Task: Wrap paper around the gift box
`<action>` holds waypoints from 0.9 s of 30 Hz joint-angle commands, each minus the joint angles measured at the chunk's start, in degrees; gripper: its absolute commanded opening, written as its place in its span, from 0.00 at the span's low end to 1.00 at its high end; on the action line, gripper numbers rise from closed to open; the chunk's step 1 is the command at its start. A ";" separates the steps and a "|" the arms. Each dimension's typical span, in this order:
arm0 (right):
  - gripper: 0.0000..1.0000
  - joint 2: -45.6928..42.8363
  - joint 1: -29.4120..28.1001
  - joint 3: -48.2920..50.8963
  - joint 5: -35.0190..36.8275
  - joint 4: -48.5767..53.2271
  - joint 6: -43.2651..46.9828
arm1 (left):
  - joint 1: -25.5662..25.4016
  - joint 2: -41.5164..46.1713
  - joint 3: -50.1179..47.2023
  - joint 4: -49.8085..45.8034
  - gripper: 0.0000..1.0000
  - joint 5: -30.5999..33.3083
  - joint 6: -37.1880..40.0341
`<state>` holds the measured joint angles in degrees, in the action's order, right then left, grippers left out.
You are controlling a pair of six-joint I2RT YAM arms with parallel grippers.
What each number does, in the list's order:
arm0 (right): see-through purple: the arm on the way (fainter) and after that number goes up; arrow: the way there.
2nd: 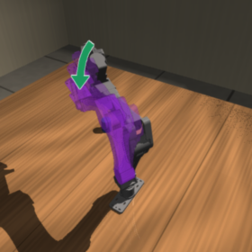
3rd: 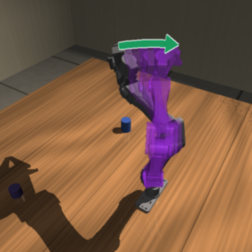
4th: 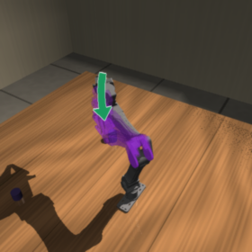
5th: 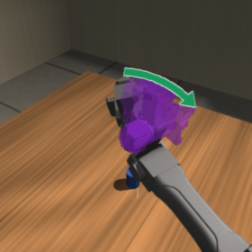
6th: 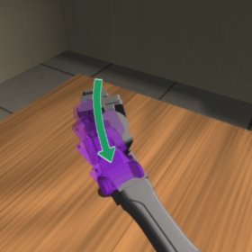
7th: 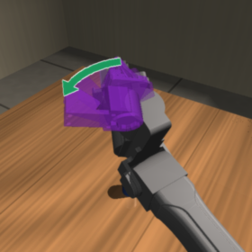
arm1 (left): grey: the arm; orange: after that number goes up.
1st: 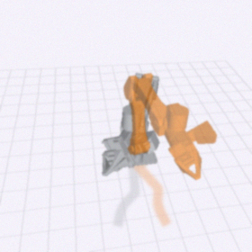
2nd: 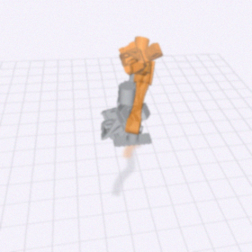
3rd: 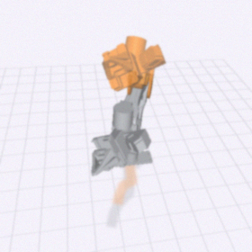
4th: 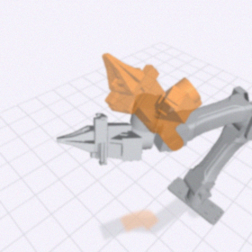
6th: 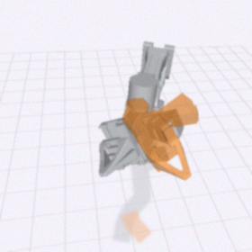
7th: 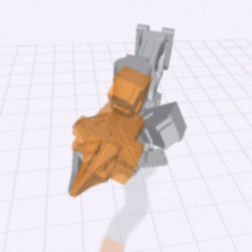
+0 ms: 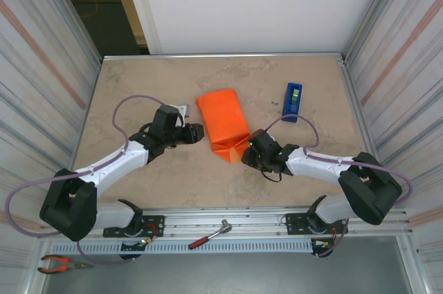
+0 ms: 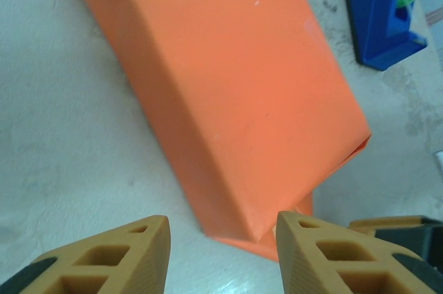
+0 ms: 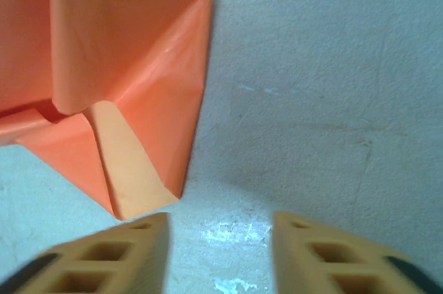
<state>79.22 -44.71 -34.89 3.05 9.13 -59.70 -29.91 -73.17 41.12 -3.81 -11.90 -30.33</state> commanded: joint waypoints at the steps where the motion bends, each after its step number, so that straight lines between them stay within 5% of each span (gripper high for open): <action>1: 0.23 1.23 -0.11 -2.95 1.52 0.54 -0.04 | 0.12 1.42 -1.04 -0.52 0.45 0.68 -0.87; 6: 0.00 5.47 0.86 -6.44 0.98 -1.05 1.68 | 0.18 0.96 -1.54 -0.30 0.46 0.50 -0.79; 18: 0.00 13.20 0.41 -4.67 -0.79 -7.33 -0.56 | 0.13 -0.11 -2.27 0.81 0.46 0.04 -1.14; 27: 0.00 7.65 0.40 -5.40 -0.38 -3.82 0.72 | 0.12 -0.84 -2.76 2.04 0.46 -0.31 -1.51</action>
<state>89.82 -43.90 -40.32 2.52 2.63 -59.51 -29.91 -73.73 39.07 -2.98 -11.94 -31.44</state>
